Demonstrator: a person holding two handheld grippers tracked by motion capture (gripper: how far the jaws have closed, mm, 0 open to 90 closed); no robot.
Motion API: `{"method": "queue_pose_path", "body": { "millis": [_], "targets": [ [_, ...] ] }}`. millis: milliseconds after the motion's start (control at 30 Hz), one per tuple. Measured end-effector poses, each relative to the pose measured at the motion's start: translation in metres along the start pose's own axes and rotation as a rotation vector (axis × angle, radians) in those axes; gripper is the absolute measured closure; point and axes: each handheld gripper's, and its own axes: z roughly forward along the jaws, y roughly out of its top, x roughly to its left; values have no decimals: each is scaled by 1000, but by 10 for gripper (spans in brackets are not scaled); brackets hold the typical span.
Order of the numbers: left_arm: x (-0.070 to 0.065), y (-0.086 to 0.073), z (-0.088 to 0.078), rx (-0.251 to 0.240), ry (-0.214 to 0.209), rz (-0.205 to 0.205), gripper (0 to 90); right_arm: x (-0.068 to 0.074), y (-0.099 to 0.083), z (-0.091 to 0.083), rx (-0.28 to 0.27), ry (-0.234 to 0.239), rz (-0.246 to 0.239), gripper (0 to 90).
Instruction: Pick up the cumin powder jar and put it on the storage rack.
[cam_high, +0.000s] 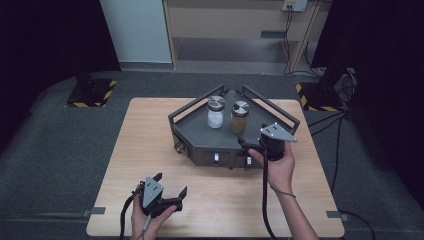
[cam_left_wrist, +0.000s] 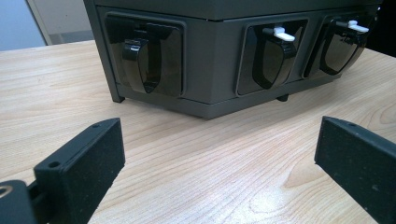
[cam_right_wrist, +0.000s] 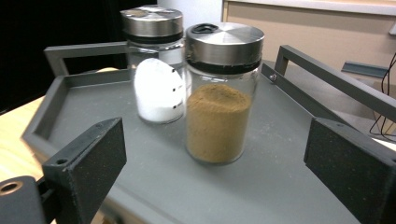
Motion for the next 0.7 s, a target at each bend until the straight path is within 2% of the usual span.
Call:
{"method": "queue_pose_path", "body": {
  "millis": [167, 467, 700],
  "targets": [
    [0, 0, 0, 0, 1, 0, 7, 10, -6, -20, -14, -5, -56, 59],
    [-1, -1, -1, 1, 0, 8, 6, 25, -25, -59, -29, 3, -85, 65],
    [-2, -1, -1, 2, -4, 16, 6, 33, -42, -88, -36, 0, -86, 66]
  ]
}}
